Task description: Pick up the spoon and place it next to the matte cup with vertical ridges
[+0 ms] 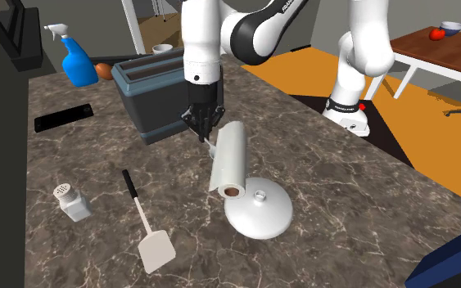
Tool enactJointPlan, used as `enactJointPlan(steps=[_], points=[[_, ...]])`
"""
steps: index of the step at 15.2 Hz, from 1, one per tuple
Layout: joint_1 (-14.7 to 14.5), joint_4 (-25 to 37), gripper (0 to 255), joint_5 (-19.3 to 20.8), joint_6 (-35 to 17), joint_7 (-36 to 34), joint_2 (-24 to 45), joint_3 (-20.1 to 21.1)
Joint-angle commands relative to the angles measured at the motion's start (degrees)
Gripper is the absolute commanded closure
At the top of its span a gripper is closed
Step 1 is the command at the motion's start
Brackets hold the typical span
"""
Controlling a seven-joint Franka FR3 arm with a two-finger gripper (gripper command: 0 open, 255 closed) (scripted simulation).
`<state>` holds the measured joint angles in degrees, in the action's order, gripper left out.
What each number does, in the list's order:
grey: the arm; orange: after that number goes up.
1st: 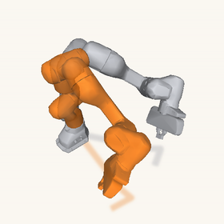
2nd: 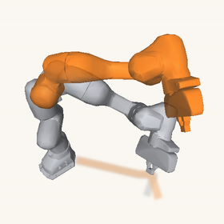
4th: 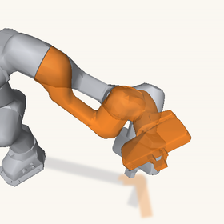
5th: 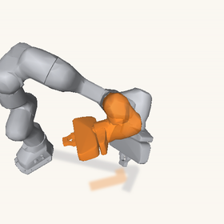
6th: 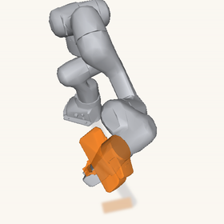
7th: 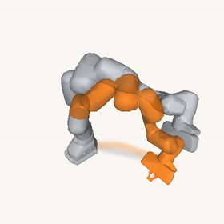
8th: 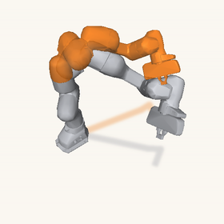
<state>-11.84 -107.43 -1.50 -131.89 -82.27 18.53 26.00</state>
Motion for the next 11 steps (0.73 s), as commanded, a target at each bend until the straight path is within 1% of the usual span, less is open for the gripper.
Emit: enactJointPlan(steps=[1,11], points=[[0.2,0.6,255,-0.3,1.3,0.1,-0.7,0.1],[0.7,4.7,255,-1.5,8.2,0.1,-3.8,0.6]])
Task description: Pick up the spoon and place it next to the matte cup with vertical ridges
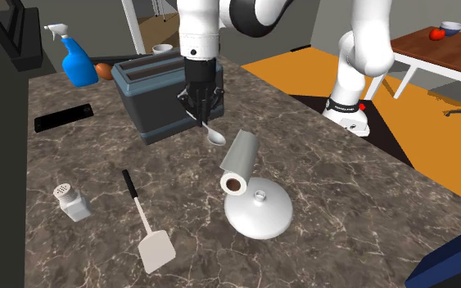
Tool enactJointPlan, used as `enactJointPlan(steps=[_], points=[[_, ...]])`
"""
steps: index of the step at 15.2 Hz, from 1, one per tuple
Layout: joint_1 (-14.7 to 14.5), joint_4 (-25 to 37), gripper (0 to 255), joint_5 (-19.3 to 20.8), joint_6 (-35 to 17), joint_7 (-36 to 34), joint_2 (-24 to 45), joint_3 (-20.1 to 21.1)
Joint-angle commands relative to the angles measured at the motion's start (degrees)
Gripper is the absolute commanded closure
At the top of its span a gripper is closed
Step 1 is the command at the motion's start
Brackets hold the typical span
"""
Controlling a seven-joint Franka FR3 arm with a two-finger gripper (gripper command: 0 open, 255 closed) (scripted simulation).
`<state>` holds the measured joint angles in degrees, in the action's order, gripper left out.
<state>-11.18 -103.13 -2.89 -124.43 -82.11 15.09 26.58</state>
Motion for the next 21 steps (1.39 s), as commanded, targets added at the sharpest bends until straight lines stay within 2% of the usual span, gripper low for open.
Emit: enactJointPlan(steps=[1,12,21], points=[[0.1,0.8,255,-0.2,1.4,-0.1,-0.6,0.1],[0.2,7.0,255,-0.8,9.2,-0.6,-2.5,0.3],[8.4,0.4,255,-5.8,10.1,12.9,-8.5,-3.8]])
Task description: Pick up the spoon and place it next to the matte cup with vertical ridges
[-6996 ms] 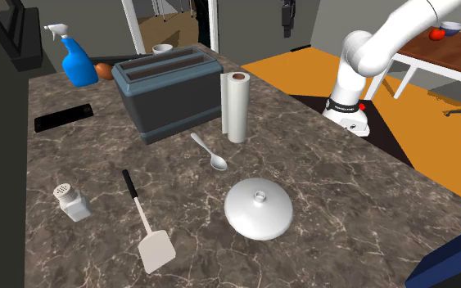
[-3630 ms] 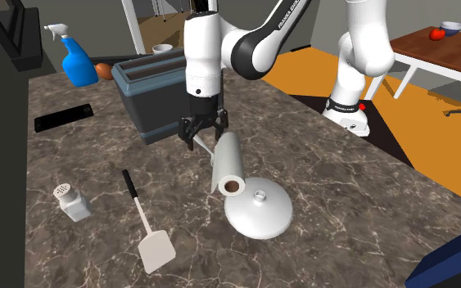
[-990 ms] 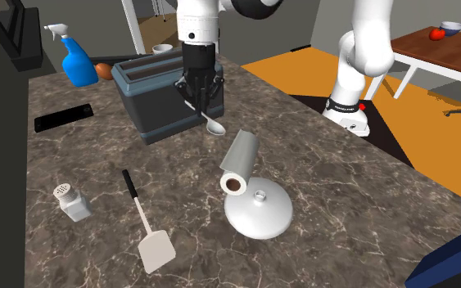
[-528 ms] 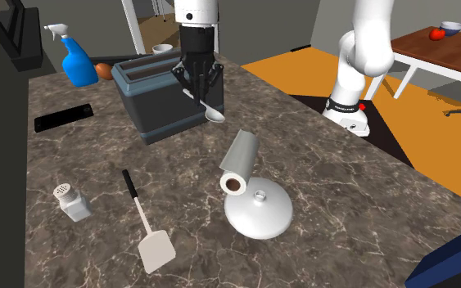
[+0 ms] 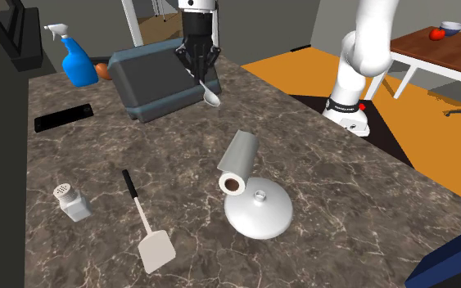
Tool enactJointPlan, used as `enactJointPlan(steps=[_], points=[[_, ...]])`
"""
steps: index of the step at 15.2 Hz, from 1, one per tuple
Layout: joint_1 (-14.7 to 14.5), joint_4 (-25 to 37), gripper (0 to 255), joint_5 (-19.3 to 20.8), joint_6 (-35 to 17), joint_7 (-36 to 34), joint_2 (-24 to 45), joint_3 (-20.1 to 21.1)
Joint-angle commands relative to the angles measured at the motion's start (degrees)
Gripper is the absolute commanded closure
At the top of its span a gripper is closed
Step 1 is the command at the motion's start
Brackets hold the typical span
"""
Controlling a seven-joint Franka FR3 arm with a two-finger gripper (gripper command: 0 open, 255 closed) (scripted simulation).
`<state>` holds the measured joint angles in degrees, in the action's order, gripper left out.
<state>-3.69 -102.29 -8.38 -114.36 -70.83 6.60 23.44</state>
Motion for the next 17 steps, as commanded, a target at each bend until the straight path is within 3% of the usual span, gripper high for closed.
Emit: enactJointPlan(steps=[1,9,17], points=[[1.7,-0.8,255,-0.6,0.2,3.1,-0.4,-1.2],[7.7,-1.2,255,-2.2,2.6,13.9,-1.4,-5.9],[13.2,2.7,255,-2.2,5.9,23.6,1.3,-10.3]])
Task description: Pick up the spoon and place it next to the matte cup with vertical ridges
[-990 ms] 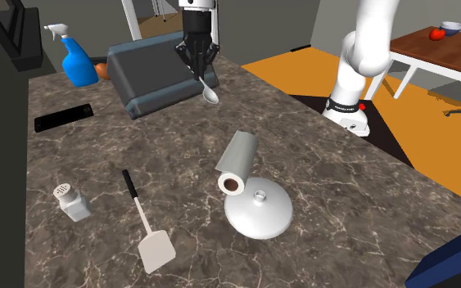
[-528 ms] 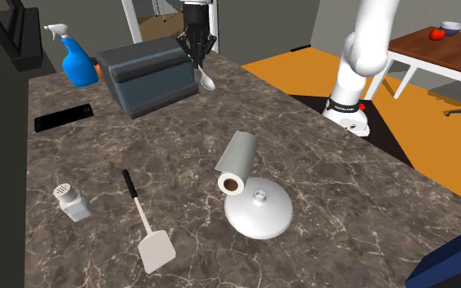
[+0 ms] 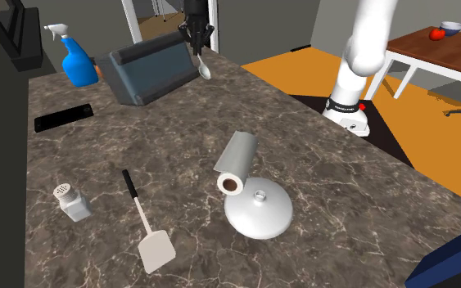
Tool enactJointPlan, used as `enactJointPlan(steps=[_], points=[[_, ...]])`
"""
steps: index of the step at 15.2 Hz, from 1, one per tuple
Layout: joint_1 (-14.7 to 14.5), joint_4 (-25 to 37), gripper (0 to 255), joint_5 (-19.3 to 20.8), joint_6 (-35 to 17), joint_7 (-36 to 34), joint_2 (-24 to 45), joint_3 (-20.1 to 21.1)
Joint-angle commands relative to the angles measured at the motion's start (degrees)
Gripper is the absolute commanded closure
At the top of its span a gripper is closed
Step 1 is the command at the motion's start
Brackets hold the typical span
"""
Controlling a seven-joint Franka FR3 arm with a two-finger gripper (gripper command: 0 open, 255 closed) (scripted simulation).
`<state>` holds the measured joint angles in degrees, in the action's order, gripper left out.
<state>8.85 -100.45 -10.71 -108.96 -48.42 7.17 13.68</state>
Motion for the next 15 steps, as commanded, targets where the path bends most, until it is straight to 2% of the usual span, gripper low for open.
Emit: enactJointPlan(steps=[1,8,15], points=[[1.4,1.6,255,0.2,1.0,2.3,1.3,-1.1],[6.0,9.5,255,0.7,4.9,9.7,6.7,-4.5],[10.4,22.1,255,1.3,10.5,16.1,15.2,-7.2]])
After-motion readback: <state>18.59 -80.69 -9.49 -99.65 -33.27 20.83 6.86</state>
